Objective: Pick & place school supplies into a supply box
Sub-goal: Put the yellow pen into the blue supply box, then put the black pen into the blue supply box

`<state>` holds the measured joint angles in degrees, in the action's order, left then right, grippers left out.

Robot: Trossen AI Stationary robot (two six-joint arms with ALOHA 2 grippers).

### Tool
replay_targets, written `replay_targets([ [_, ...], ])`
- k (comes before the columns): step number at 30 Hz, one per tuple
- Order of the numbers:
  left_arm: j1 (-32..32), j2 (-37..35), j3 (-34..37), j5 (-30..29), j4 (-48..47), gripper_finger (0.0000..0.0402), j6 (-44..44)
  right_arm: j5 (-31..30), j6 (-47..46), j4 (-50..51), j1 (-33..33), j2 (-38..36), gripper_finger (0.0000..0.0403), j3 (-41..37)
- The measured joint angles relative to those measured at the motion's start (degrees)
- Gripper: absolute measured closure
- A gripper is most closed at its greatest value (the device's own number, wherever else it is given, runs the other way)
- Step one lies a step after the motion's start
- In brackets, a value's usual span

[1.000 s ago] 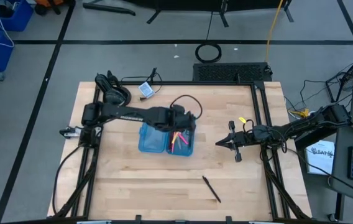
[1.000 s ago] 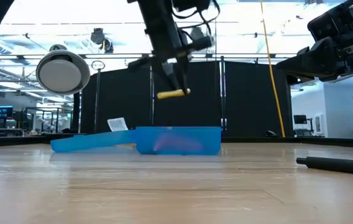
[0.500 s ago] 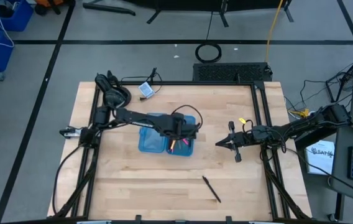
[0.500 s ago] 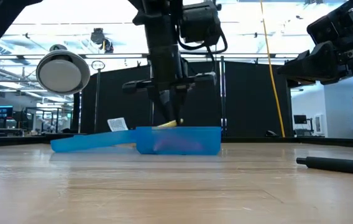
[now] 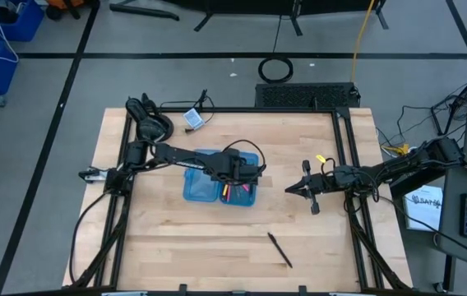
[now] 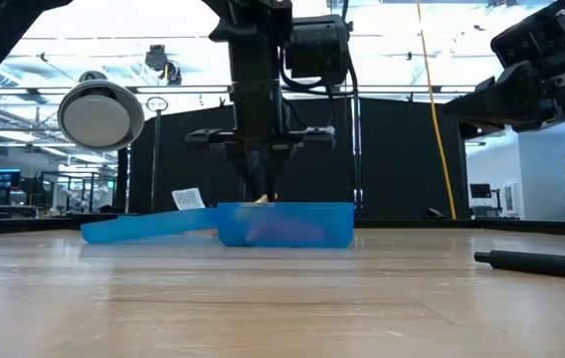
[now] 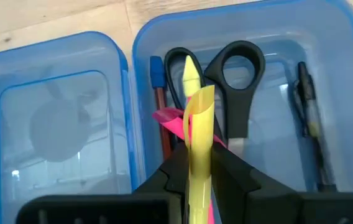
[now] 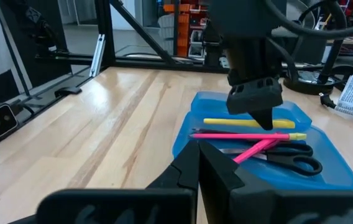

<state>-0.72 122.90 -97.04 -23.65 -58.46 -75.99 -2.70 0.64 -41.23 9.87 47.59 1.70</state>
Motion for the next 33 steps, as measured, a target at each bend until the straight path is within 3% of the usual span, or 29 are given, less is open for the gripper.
replay_targets([
  [19, 0.06, 4.95, 0.09, 0.65, 1.34, 0.0346, 0.95, 0.04, 0.04, -0.02, 0.0, 0.09, 0.0403, 0.02],
  [33, -0.17, 4.17, -2.01, 1.63, 0.68, 0.0224, 5.73, 0.04, 0.1, -0.09, 0.0, 0.09, 0.0403, 0.01],
])
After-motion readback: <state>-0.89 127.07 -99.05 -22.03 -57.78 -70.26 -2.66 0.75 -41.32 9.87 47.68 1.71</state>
